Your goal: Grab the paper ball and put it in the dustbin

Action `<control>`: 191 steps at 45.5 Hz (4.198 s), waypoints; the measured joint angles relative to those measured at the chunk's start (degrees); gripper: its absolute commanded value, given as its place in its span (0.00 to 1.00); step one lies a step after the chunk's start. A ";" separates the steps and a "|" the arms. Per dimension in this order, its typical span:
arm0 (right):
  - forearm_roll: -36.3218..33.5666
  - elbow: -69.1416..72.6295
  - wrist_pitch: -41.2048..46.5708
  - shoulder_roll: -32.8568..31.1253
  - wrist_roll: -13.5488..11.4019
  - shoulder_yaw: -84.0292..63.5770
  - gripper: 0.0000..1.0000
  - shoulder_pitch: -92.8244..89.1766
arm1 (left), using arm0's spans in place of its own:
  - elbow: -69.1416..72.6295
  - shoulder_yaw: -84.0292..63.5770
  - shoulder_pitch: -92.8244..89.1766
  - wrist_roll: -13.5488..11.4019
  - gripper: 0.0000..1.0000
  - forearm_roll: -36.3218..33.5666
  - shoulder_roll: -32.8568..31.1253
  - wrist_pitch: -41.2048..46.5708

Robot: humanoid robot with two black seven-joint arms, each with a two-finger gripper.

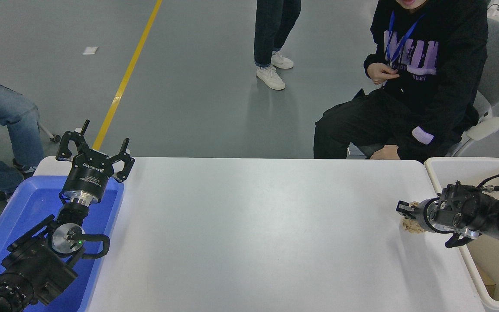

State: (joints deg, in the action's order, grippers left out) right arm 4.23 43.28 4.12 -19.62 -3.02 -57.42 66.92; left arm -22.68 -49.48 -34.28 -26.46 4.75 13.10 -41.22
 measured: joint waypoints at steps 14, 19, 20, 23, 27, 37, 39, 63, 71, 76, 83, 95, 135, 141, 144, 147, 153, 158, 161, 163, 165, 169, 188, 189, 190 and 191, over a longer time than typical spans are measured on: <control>0.08 17.17 14.90 -5.75 0.22 -2.84 0.00 16.50 | 0.00 0.00 -0.01 0.05 0.98 -0.02 -0.01 0.00; 0.11 21.41 24.09 -7.83 0.25 -3.66 0.00 23.91 | 0.00 0.00 -0.01 0.08 0.98 -0.08 -0.01 0.00; 0.12 22.10 25.77 -8.29 0.25 -3.82 0.00 25.54 | 0.00 0.00 -0.01 0.09 0.98 -0.08 -0.01 0.00; 0.12 23.93 29.93 -9.77 0.27 -4.17 0.00 30.79 | 0.00 0.00 -0.01 0.08 0.98 -0.08 -0.01 0.00; 0.12 25.67 33.68 -11.55 0.28 -4.55 0.00 37.40 | 0.00 0.00 -0.01 0.09 0.98 -0.08 0.00 0.00; 0.05 29.08 38.33 -13.84 0.29 -5.99 0.00 53.70 | -0.01 0.00 0.00 0.08 0.98 -0.10 0.00 0.00; 0.04 29.96 38.91 -14.19 0.31 -6.21 0.00 57.24 | 0.01 0.00 0.00 0.08 0.98 -0.08 0.00 0.01; -0.07 33.54 40.72 -15.17 0.36 -7.47 0.00 71.30 | 0.00 0.00 0.01 0.08 0.98 -0.10 0.00 0.08; 0.01 33.61 40.81 -15.24 0.31 -9.02 0.00 71.92 | 0.00 0.00 0.01 0.08 0.98 -0.10 0.00 0.08; 0.05 33.14 40.83 -15.76 0.30 -10.96 0.00 72.10 | 0.00 0.00 0.00 0.08 0.98 -0.09 0.00 0.08; 0.63 31.79 40.85 -19.41 0.18 -15.61 0.00 71.90 | 0.00 0.00 -0.01 0.08 0.98 -0.08 0.00 0.09; 1.01 28.93 40.19 -29.83 0.15 -24.83 0.00 67.09 | -0.03 0.00 -0.02 -0.01 0.98 -0.03 -0.01 0.15; 0.18 -14.31 -0.50 -23.37 0.13 8.77 0.00 -7.92 | 0.00 -0.09 0.00 0.00 0.98 0.08 0.00 0.17; 0.17 -22.72 -1.39 -18.23 0.13 11.89 0.00 -14.91 | 0.00 -0.09 0.00 0.00 0.98 0.07 -0.01 0.18; 0.18 -26.21 -1.66 -15.98 0.14 12.92 0.00 -17.64 | 0.00 -0.09 0.00 0.00 0.98 0.08 0.00 0.17; 0.17 -28.80 -1.80 -14.19 0.12 13.61 0.00 -19.73 | 0.00 -0.09 0.00 0.00 0.98 0.09 0.00 0.18; 0.17 -32.64 -2.11 -11.38 0.08 14.62 0.00 -22.82 | 0.00 -0.09 0.00 0.00 0.98 0.08 0.00 0.18; 0.16 -34.57 -2.31 -9.81 0.07 15.10 0.00 -24.41 | 0.00 -0.09 0.00 0.00 0.98 0.08 0.00 0.18; 0.16 -35.35 -2.38 -9.12 0.04 15.27 0.05 -24.94 | 0.00 -0.09 0.00 0.00 0.98 0.09 0.00 0.18; 0.14 -35.86 -2.44 -8.65 0.01 15.37 0.51 -25.28 | 0.00 -0.09 0.00 0.00 0.98 0.08 0.00 0.18; 0.13 -36.18 -2.52 -8.31 0.00 15.43 0.87 -25.52 | 0.00 -0.09 0.00 0.00 0.98 0.08 0.00 0.18; 0.13 -36.80 -3.45 -7.82 -0.02 15.51 1.00 -25.78 | 0.00 -0.09 -0.01 0.00 0.98 0.08 0.00 0.17; 0.01 -36.68 -10.30 -7.69 0.10 15.86 1.00 -25.84 | 0.00 -0.09 -0.04 0.00 0.98 0.08 0.00 0.18; 0.01 -36.49 -10.40 -7.81 0.09 15.87 1.00 -25.72 | 0.00 -0.09 -0.04 0.00 0.98 0.08 0.00 0.18; 0.00 -36.18 -10.50 -7.94 0.11 15.87 1.00 -25.54 | 0.00 -0.09 -0.05 0.00 0.98 0.08 0.00 0.18; 0.00 -35.61 -10.62 -8.21 0.13 15.87 1.00 -25.19 | 0.00 -0.09 -0.05 0.00 0.98 0.08 0.00 0.17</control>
State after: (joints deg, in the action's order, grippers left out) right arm 4.23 7.67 -6.50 -27.83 -2.89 -41.55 41.74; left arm -22.68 -49.57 -34.32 -26.45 4.83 13.10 -41.04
